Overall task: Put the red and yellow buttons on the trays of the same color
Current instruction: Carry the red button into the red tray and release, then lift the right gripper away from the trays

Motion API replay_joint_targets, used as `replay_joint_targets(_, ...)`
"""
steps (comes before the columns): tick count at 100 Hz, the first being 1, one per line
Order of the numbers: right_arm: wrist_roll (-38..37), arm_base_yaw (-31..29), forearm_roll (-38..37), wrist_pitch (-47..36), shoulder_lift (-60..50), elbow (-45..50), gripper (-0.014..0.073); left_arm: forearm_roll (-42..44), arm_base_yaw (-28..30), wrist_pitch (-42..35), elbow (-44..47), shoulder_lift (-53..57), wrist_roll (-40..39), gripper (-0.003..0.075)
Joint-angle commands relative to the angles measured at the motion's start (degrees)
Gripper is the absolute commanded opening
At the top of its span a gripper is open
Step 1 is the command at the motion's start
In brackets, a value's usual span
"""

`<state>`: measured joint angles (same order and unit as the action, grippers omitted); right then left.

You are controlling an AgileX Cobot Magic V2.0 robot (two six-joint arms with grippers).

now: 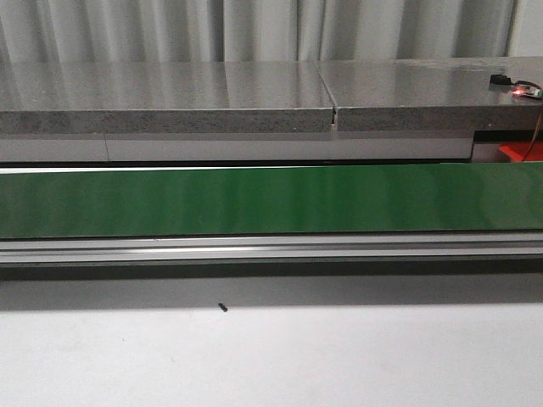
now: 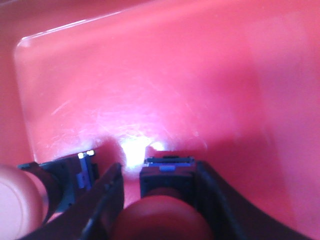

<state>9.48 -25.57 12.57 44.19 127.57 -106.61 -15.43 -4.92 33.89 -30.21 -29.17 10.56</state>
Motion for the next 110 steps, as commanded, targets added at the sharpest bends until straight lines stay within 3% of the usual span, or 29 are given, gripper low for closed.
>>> replay_joint_targets(1,0.6,-0.2,0.3,-2.5,-4.0,-1.9,0.0297,-0.9,-0.5,-3.5,-1.4,-0.1,-0.2,-0.002)
replay_joint_targets(12,0.6,-0.2,0.3,-2.8,-4.0,-1.9,0.049,-0.9,-0.5,-3.5,-1.4,-0.1,-0.2,-0.002)
replay_joint_targets(21,0.6,-0.2,0.3,-3.3,-4.3,-1.9,0.0564,-0.9,-0.5,-3.5,-1.4,-0.1,-0.2,-0.002)
replay_joint_targets(76,1.5,1.8,0.1,-1.1,-15.4,-1.7,0.0557,-0.9,-0.5,-3.5,-1.4,-0.1,-0.2,-0.002)
replay_joint_targets(86,1.5,3.3,0.1,0.1,-17.9,-1.6,0.0471,-0.9,-0.5,-3.5,-1.4,-0.1,-0.2,-0.002)
replay_joint_targets(98,1.5,5.5,0.1,0.7,-21.7,0.5,0.0261,-0.9,-0.5,-3.5,-1.4,-0.1,-0.2,-0.002)
replay_joint_targets(110,1.5,7.2,0.1,-1.3,-26.3,5.5,0.0105,-0.9,-0.5,-3.5,-1.4,-0.1,-0.2,-0.002)
